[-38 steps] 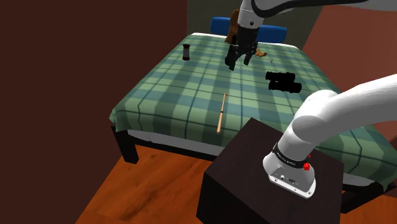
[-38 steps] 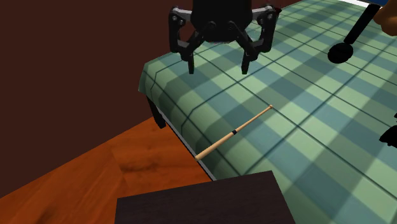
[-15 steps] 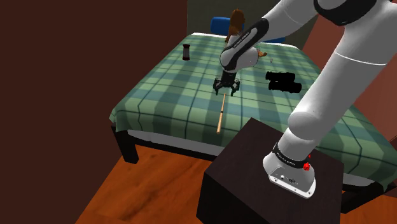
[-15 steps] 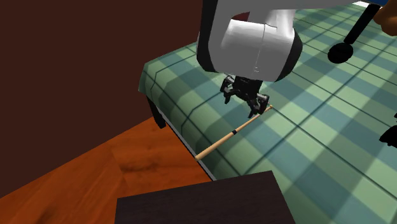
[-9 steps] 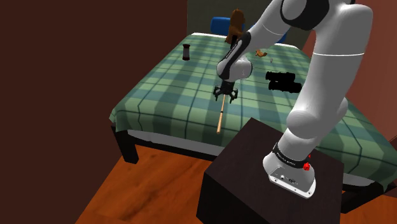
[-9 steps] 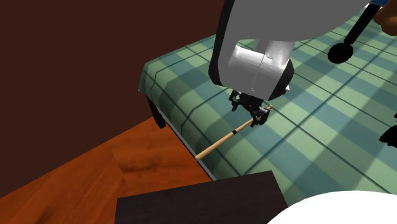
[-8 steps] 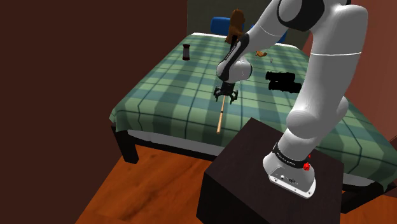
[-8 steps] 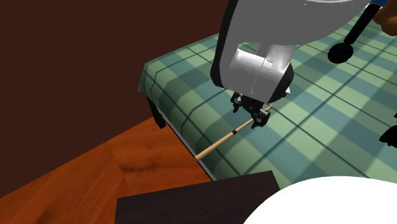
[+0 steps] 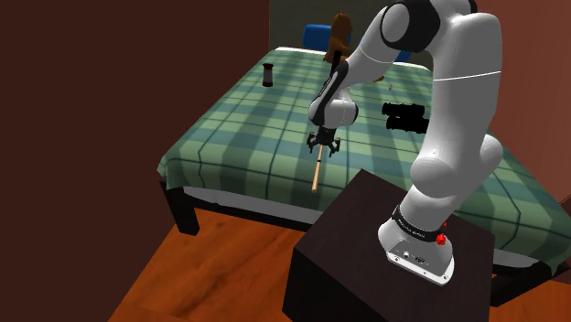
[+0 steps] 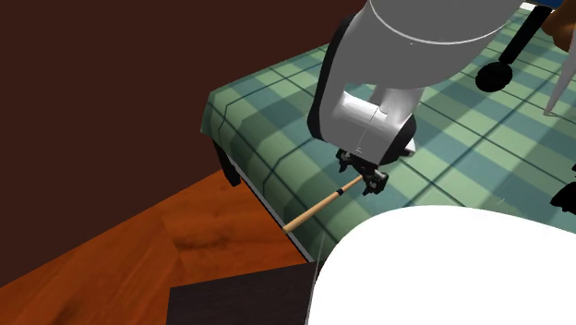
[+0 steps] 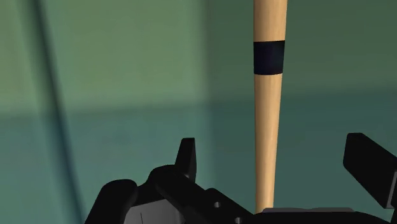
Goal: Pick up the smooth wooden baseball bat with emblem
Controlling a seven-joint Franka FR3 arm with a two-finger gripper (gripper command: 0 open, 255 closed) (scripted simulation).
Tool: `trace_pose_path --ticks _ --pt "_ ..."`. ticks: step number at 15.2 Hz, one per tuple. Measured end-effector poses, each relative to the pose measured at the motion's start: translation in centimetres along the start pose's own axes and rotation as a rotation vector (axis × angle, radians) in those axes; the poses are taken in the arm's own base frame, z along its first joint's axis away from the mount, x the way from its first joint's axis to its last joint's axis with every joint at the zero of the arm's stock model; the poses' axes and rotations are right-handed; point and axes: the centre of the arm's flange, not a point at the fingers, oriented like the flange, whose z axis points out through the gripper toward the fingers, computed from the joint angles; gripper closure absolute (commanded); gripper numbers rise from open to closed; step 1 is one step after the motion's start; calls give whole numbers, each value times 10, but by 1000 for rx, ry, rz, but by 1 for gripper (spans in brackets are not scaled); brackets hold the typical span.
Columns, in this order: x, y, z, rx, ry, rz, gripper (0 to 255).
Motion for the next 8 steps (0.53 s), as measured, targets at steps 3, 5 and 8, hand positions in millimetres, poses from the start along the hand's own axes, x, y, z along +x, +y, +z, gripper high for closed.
trace_pose_path --ticks 3,5,8 --pt "-1 0 6 0 0 0 255" --pt "0 2 5 0 0 6 255" --pt "0 3 5 0 -1 7 255"
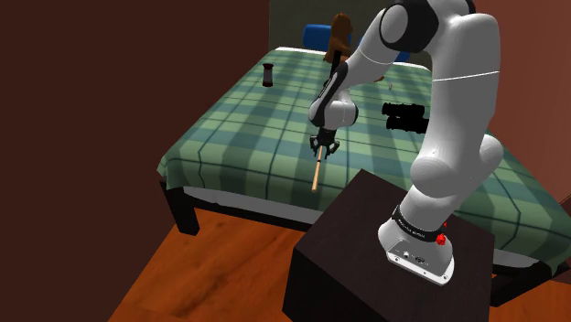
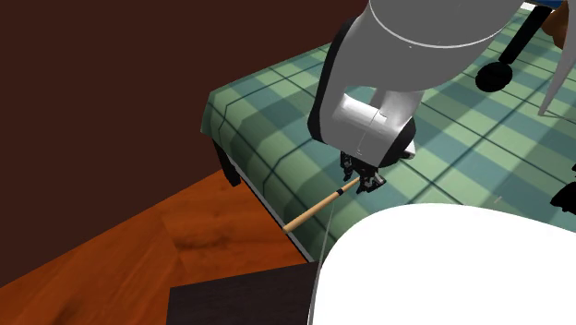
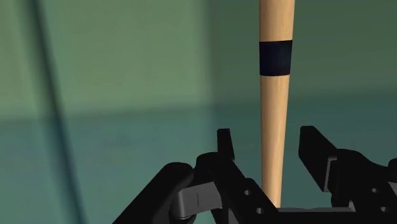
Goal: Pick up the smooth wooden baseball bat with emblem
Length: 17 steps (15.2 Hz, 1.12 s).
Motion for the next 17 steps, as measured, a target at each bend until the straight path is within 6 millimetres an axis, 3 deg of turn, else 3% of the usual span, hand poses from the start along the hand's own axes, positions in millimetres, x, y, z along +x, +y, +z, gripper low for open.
trace_pose_path --ticks 6,17 --pt "0 -2 -4 -1 1 -2 255" --pt "-3 -4 -60 0 1 -7 255"
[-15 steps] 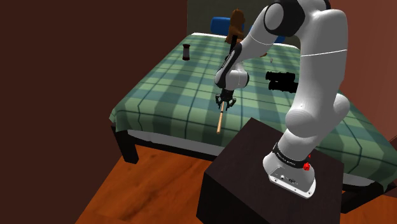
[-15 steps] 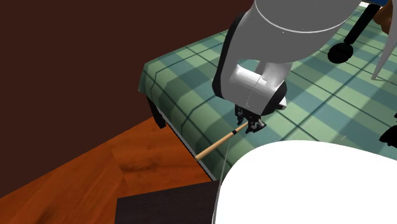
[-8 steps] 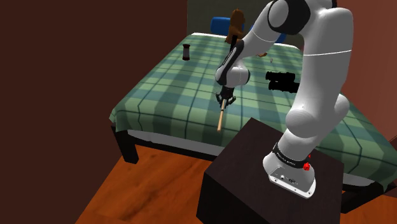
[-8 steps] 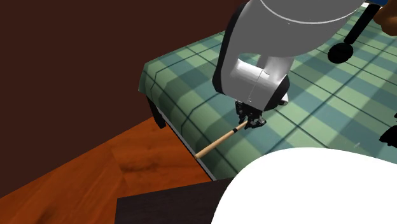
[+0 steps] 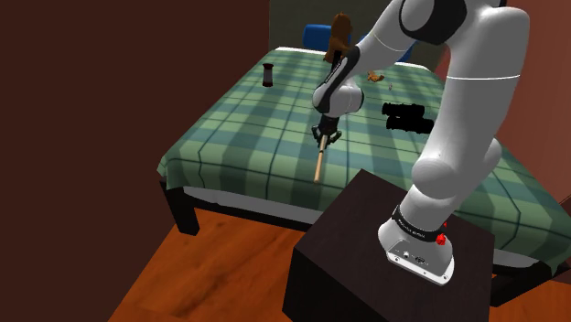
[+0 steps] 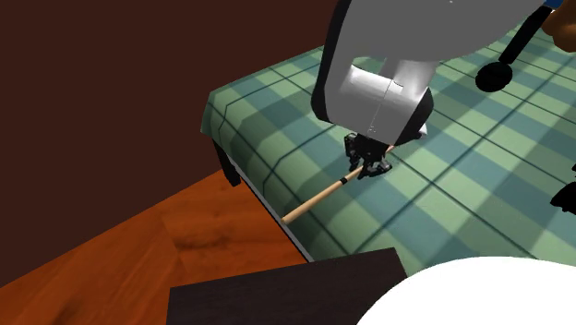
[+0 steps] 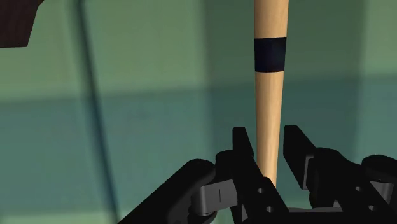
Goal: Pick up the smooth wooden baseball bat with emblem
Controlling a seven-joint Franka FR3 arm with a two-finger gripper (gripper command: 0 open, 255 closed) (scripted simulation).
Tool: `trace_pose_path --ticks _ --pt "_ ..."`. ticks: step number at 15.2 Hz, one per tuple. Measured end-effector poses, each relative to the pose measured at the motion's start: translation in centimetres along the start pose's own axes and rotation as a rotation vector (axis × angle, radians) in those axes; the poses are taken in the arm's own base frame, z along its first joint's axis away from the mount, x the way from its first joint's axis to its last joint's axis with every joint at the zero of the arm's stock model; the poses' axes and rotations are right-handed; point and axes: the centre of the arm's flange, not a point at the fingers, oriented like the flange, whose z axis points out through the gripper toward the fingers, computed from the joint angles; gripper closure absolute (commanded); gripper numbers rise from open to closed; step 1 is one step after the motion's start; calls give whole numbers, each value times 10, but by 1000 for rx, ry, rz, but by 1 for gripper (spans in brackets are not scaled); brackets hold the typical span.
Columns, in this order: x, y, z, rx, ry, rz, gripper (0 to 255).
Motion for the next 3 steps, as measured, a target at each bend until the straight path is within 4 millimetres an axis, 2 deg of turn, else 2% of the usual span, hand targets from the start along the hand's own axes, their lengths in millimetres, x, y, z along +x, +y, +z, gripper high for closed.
trace_pose_path --ticks 3 --pt "-1 -2 -13 0 0 0 255"
